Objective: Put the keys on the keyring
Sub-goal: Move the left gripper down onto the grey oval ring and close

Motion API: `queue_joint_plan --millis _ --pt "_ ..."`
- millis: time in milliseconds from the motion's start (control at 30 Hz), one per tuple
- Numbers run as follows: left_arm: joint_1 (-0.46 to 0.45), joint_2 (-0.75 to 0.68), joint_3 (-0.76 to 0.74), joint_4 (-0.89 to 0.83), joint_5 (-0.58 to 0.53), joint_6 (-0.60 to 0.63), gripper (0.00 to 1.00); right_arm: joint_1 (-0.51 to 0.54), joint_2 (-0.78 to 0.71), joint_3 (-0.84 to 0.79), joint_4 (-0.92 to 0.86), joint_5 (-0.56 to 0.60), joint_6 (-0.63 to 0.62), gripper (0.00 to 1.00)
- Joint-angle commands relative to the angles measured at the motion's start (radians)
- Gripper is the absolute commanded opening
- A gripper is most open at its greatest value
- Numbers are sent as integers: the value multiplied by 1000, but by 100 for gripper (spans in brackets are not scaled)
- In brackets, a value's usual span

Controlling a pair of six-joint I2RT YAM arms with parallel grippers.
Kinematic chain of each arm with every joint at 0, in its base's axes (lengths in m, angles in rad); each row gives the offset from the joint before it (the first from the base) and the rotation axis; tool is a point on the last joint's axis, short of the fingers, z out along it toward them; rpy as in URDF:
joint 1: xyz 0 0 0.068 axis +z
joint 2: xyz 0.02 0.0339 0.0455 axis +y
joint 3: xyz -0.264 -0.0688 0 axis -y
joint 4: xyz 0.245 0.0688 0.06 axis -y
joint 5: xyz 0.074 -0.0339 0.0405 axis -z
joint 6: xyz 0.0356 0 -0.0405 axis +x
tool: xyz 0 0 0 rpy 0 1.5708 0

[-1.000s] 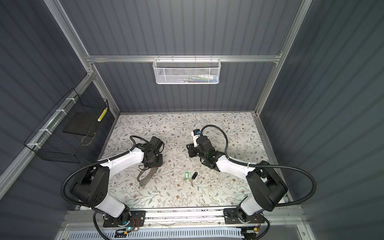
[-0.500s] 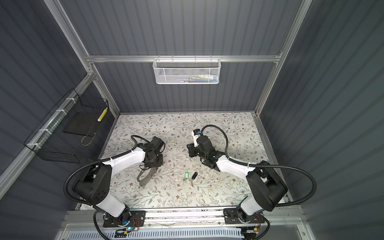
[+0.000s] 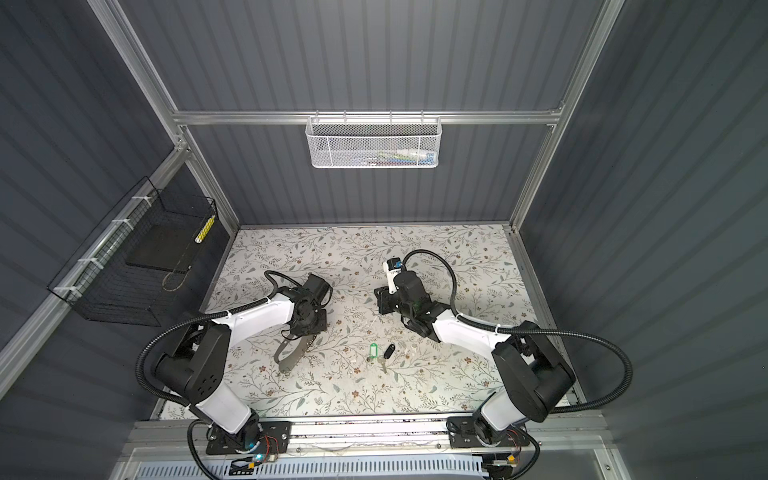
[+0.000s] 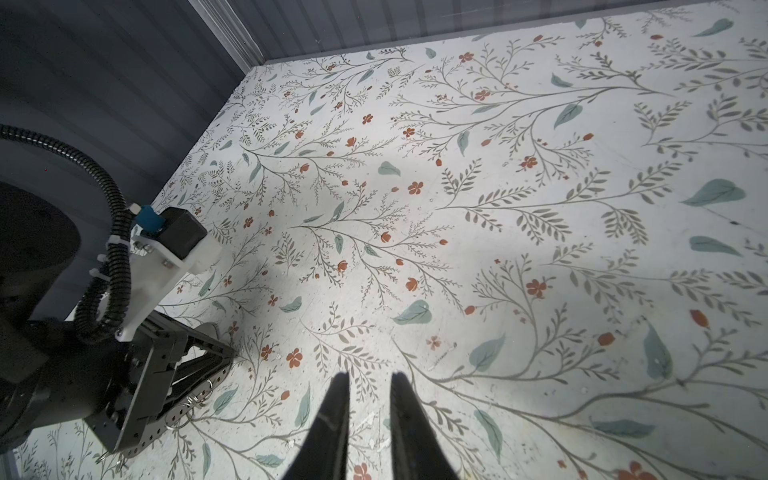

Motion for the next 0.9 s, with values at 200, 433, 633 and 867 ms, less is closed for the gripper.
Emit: queue_joint_plan --millis 200,433,633,867 --pt "-6 15 31 -15 -23 -4 14 -7 19 28 -6 -13 4 20" --pt "-7 26 35 -20 -31 7 6 -9 20 29 -6 -17 6 20" --pt "-8 23 35 -23 -42 13 2 -11 22 31 -6 -20 8 20" --pt "-26 2 30 29 7 72 0 -13 21 30 -8 -20 9 20"
